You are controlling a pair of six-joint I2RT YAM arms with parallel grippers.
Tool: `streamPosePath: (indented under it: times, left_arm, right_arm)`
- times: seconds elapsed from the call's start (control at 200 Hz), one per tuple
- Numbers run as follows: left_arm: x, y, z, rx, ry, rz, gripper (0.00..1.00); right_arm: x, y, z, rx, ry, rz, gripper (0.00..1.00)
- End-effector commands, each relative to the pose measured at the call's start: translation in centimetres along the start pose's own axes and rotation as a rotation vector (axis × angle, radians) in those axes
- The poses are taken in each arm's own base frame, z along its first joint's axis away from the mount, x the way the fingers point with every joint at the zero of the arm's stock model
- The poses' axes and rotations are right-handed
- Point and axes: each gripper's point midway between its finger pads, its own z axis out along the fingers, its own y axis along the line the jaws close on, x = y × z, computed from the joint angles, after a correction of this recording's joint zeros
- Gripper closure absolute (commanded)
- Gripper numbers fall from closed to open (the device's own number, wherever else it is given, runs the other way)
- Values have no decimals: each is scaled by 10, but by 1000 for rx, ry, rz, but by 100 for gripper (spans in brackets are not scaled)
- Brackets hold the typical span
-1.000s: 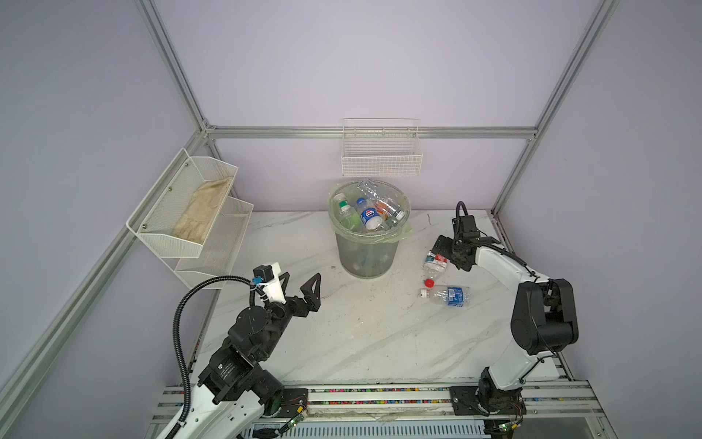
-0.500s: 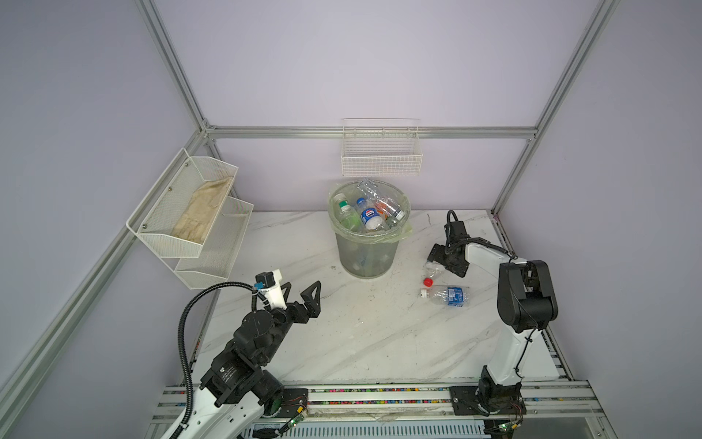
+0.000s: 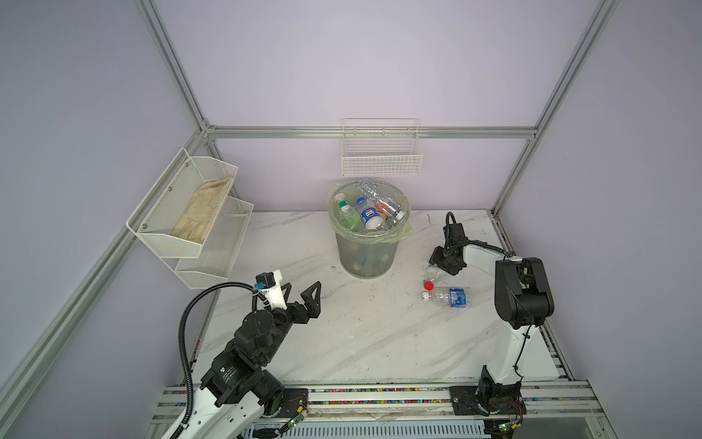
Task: Throw the plastic bottles in the bin
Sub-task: Pick up the plastic bottle from the top-right of the table.
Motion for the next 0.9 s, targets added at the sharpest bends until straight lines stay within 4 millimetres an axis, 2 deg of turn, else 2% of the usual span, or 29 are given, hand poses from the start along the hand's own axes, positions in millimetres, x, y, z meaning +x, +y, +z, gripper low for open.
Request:
streamPosePath:
  times: [0.0, 0.085, 0.305, 0.48, 0.605, 0.74, 0.895]
  left_arm:
    - [8, 2, 2, 3, 8, -6, 0]
    - [8, 2, 2, 2, 9, -6, 0]
    - [8, 3, 1, -1, 5, -8, 0]
    - [9, 4, 0, 0, 6, -10, 0]
    - [10, 5, -1, -1, 7, -14, 0]
    - [10, 6, -2, -3, 4, -16, 0]
    - [10, 5, -2, 1, 7, -22, 0]
  right_arm:
    - [9, 0, -5, -25, 21, 6, 54]
    - [6, 1, -11, -28, 9, 5, 61]
    - [-3, 10, -27, -63, -23, 1, 100]
    - [-6, 25, -41, -139, -34, -22, 100]
    - [-12, 39, -61, -213, -63, -43, 100]
    - [-22, 56, -97, -308, -132, -70, 100]
    - [-38, 75, -151, -409, -241, -92, 100]
